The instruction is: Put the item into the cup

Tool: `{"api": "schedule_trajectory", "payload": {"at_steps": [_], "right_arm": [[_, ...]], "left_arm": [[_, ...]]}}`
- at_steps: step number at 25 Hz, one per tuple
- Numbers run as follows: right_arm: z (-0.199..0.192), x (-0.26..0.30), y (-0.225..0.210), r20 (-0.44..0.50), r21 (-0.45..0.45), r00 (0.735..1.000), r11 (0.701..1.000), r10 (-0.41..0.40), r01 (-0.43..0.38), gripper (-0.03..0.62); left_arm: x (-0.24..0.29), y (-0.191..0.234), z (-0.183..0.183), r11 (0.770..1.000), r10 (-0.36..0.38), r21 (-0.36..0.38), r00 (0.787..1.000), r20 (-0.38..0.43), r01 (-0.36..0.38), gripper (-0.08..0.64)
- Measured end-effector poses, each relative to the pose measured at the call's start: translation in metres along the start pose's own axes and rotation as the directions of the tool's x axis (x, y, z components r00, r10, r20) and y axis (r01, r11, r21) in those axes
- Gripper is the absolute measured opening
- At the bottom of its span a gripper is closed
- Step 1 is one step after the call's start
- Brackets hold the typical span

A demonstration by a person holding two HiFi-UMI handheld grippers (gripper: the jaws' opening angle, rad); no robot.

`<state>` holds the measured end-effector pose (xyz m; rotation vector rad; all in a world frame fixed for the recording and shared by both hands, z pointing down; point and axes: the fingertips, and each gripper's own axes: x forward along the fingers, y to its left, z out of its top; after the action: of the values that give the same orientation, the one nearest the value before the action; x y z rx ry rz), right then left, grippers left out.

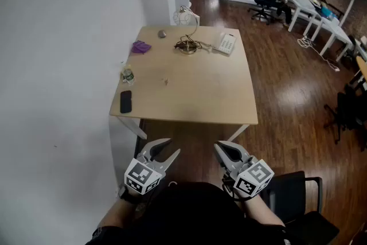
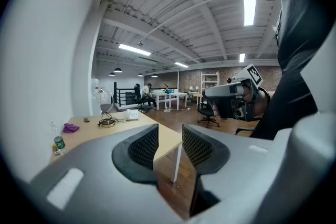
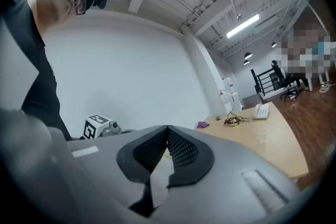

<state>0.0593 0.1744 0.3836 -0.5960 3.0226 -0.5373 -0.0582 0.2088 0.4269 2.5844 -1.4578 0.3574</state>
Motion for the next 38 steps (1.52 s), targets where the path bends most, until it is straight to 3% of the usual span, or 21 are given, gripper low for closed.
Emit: {"api": "schedule_trajectory", "payload": {"at_steps": [6, 13, 22, 26, 32, 35, 38], "right_arm": [[-0.003, 0.007, -0.024, -0.018, -0.044, 1.000, 0.999, 0.019, -0.020, 0.008], [-0.005, 0.035, -0.059, -0.064, -0.055, 0.998, 0.998, 0.011, -0.014, 0.008], [0.024, 0.135, -0.131, -0.064, -0.091, 0.997, 0.995, -0.033, 0.027, 0.008], [0.030, 0.183, -0.168, -0.085, -0.053, 0.995, 0.997, -0.056, 0.052, 0.008], [0.047, 0.235, -0.206, -0.084, -0.052, 0.991, 0.994, -0.100, 0.096, 0.008], [0.046, 0.256, -0.222, -0.091, -0.044, 0.990, 0.994, -0.107, 0.103, 0.008], [0.043, 0.273, -0.235, -0.098, -0.029, 0.990, 0.995, -0.098, 0.095, 0.008]], "left_arm": [[0.023, 0.007, -0.006, 1.000, 0.016, 0.009, 1.000, -0.004, -0.016, 0.137], [0.051, 0.045, -0.018, 0.999, 0.033, -0.008, 0.998, -0.047, -0.034, 0.135], [0.122, 0.171, -0.018, 1.000, 0.002, 0.027, 0.999, -0.041, -0.001, 0.137], [0.151, 0.233, -0.013, 0.999, -0.011, 0.040, 0.999, -0.045, 0.013, 0.137], [0.201, 0.317, -0.057, 0.997, -0.023, 0.069, 0.984, -0.179, 0.036, 0.135], [0.233, 0.365, -0.097, 0.997, 0.020, 0.081, 0.956, -0.292, 0.004, 0.135], [0.264, 0.411, -0.134, 0.998, 0.067, 0.028, 0.925, -0.374, -0.061, 0.135]]}}
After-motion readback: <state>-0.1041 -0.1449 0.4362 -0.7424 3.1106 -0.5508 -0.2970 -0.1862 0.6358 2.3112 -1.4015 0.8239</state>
